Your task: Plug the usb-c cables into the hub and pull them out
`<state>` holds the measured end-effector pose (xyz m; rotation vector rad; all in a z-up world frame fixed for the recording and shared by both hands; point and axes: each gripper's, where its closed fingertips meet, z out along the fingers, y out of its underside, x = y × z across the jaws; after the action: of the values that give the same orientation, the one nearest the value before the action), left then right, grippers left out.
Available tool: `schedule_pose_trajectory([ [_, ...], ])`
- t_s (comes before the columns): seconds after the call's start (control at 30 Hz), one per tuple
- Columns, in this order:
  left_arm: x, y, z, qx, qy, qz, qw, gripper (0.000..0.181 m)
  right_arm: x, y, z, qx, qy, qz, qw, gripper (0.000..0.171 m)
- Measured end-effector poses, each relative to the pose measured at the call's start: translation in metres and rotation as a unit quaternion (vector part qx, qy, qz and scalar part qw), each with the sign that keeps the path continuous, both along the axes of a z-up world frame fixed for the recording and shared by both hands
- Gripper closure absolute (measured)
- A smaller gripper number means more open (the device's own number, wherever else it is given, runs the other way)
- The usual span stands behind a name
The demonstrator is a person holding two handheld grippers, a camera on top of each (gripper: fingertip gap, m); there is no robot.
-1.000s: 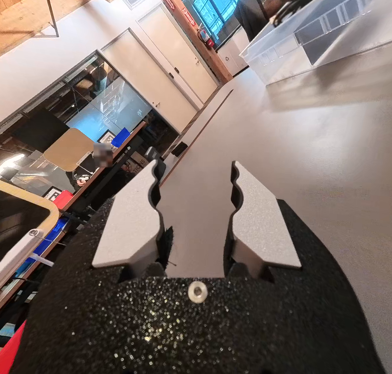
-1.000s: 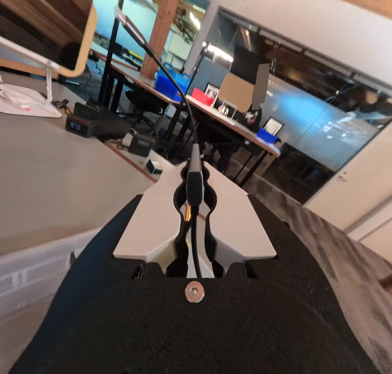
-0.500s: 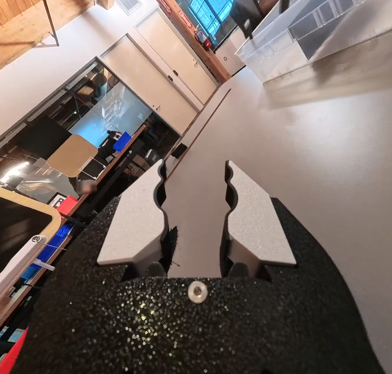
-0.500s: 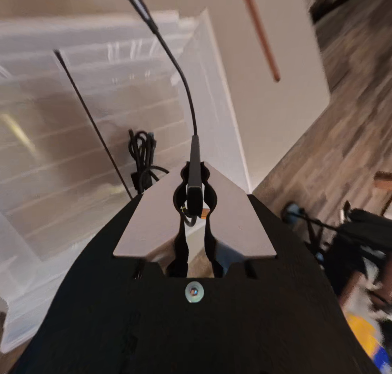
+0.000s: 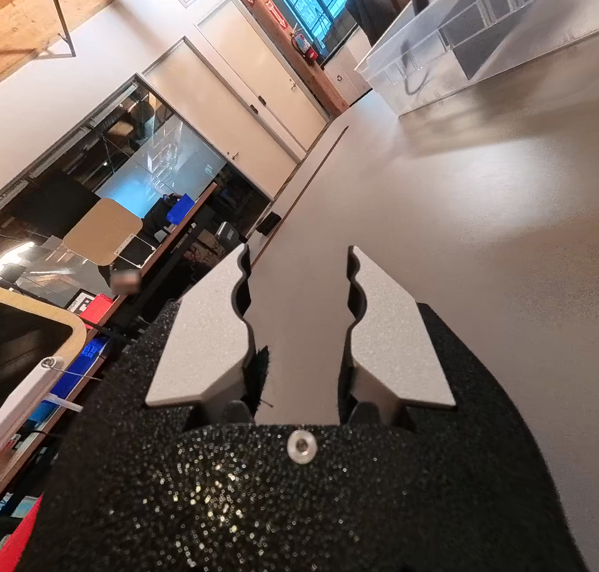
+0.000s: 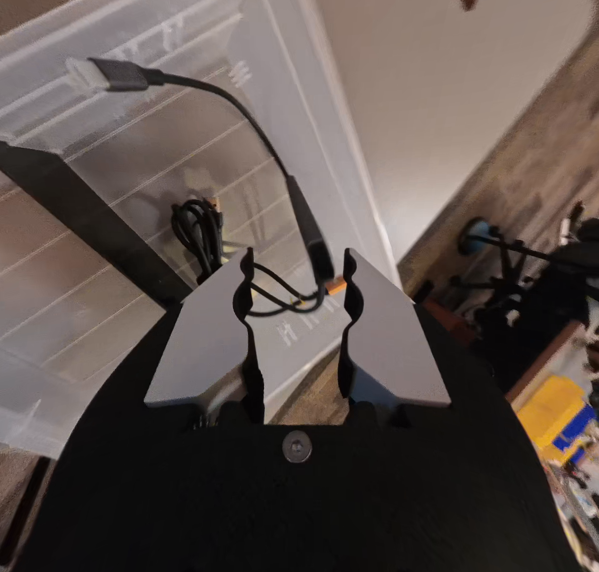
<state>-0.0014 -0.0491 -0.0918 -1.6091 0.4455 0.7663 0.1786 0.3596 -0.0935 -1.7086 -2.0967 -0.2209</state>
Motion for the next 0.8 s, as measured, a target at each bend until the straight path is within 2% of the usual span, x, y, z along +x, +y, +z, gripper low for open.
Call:
schedule_pose_trajectory([
  [0.1, -0.001, -0.001, -0.001, -0.001, -0.006, 0.003, 1.000, 0.123, -0.006, -0.013, 0.049, 0.054, 0.112, 0.008, 0.992, 0.117],
  [0.17, -0.003, -0.001, -0.002, -0.003, -0.008, 0.007, 1.000, 0.124, -0.020, -0.042, 0.088, 0.096, 0.216, 0.043, 0.971, 0.116],
  [0.27, -0.005, -0.001, -0.004, -0.007, -0.017, 0.012, 1.000, 0.122, -0.046, -0.123, 0.134, 0.094, 0.374, 0.102, 0.917, 0.117],
  [0.33, -0.008, -0.002, -0.007, -0.011, -0.027, 0.016, 0.999, 0.121, -0.066, -0.189, 0.147, 0.051, 0.450, 0.152, 0.878, 0.125],
  [0.4, -0.012, -0.002, -0.009, -0.011, -0.041, 0.018, 0.999, 0.121, -0.087, -0.242, 0.143, 0.016, 0.479, 0.195, 0.856, 0.125],
  [0.47, -0.015, -0.003, -0.011, -0.007, -0.065, 0.019, 0.998, 0.121, -0.114, -0.294, 0.128, -0.063, 0.508, 0.235, 0.826, 0.125],
  [0.53, -0.020, -0.005, -0.011, -0.002, -0.088, 0.021, 0.996, 0.121, -0.143, -0.325, 0.102, -0.107, 0.532, 0.256, 0.800, 0.125],
  [0.6, -0.024, -0.007, -0.011, 0.001, -0.103, 0.025, 0.994, 0.121, -0.168, -0.336, 0.075, -0.093, 0.564, 0.274, 0.773, 0.130],
  [0.67, -0.026, -0.009, -0.010, 0.004, -0.105, 0.029, 0.994, 0.121, -0.183, -0.332, 0.055, -0.011, 0.602, 0.289, 0.744, 0.148],
  [0.73, -0.027, -0.010, -0.011, 0.002, -0.099, 0.031, 0.995, 0.123, -0.189, -0.333, 0.037, 0.034, 0.616, 0.301, 0.728, 0.150],
  [0.8, -0.028, -0.010, -0.015, -0.011, -0.097, 0.037, 0.995, 0.122, -0.188, -0.343, 0.025, 0.031, 0.614, 0.323, 0.720, 0.152],
])
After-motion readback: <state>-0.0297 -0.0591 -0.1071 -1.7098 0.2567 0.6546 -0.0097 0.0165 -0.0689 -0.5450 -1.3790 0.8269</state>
